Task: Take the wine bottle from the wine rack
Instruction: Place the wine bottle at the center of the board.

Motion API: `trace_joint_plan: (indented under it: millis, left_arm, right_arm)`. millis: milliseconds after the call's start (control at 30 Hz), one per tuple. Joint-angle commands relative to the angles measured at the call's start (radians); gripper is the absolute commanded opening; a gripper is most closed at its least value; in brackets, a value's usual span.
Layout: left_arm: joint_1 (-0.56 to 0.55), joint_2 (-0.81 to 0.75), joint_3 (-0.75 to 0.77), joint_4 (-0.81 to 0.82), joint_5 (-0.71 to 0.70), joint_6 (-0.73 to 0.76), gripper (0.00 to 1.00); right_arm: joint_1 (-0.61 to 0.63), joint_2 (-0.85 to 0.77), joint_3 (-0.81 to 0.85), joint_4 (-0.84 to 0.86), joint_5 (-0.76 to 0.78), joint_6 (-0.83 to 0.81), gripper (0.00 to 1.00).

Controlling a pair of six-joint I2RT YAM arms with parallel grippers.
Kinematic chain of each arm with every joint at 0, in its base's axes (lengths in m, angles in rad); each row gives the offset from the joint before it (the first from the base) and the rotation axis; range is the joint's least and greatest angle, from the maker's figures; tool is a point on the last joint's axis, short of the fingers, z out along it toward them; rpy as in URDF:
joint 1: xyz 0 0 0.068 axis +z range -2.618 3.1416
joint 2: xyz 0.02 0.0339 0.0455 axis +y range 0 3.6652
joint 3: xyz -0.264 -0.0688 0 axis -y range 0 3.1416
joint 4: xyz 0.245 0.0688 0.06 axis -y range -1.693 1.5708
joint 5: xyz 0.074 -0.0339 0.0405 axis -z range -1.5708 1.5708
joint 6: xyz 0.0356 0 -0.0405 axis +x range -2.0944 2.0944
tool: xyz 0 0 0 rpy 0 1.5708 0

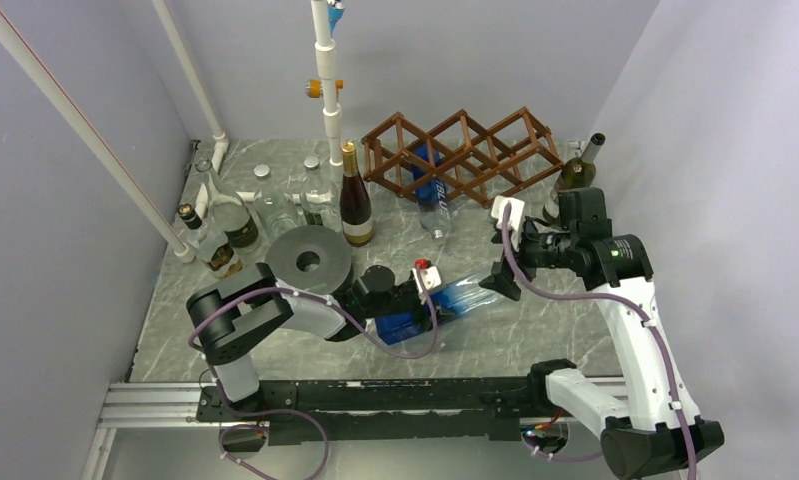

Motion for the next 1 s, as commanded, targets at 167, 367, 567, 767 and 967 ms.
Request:
trace_joint_plan:
  millis: [167,367,567,767,967]
  left_arm:
    - [-0.009,-0.142,-0.054,0.26,-0.161,-0.058,0.0]
    - [-0.036,-0.196,-0.078,0.259,-0.282,-0.018,0.0]
    - [-0.085,-0.222,-0.088,0.282,-0.393,0.051,0.0]
    - [-0.111,-0.229,-0.087,0.308,-0.459,0.083,0.0]
    - [-0.129,-0.234,-0.088,0.333,-0.505,0.102,0.0]
  right_arm:
    - [-0.201,-0.01,-0.086,0.274,-0.334,0.437,1.0]
    - [-0.324,-0.036,-0.27,0.602,-0.441,0.811,1.0]
    - [-0.385,-0.05,-0.396,0.818,-0.492,1.099,1.0]
    - [-0.394,-0.044,-0.438,0.84,-0.44,1.173,1.0]
    - [-0.394,-0.03,-0.472,0.875,-0.417,1.208,1.0]
